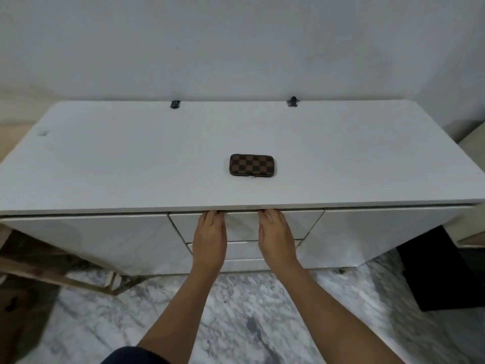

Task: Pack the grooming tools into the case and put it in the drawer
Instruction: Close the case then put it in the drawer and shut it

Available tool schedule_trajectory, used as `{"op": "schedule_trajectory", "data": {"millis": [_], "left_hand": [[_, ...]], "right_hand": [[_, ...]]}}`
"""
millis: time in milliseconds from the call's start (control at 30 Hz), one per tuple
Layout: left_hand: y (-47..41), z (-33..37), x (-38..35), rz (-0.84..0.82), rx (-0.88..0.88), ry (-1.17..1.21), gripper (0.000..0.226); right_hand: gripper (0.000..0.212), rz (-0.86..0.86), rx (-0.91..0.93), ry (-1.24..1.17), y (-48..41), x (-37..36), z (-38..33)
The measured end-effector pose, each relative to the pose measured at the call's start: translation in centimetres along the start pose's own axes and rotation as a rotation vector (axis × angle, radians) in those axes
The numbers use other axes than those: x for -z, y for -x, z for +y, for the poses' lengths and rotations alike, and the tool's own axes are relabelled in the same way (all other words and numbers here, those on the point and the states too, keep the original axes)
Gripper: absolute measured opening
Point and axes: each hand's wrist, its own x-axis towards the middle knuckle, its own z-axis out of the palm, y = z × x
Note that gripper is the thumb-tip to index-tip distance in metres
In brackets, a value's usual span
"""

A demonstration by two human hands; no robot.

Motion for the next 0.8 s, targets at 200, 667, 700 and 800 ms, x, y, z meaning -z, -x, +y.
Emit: {"op": "schedule_trajectory", "data": {"millis": [200, 667, 700, 800], "left_hand": [[-0.7, 0.9, 0.6, -0.096, 0.094, -0.024, 0.004], [7.5, 1.8, 4.2, -0.413, 0.129, -0.149, 0.043], [8.0, 2.0, 4.4, -0.430, 0.133, -0.147, 0.043], [9.8, 2.2, 5.1, -0.441, 0.139, -0.132, 0.039]], "right_hand": [[0.013, -0.009, -0.047, 0.035, 0.3, 0.9, -0.3], [0.073, -0.326, -0.166, 0.212, 9.0, 4.4, -1.7], [0.074, -0.325, -0.173, 0.206, 9.6, 4.5, -1.7], [0.073, -0.316, -0.192, 0.201, 11.4, 5.0, -2.2]]}}
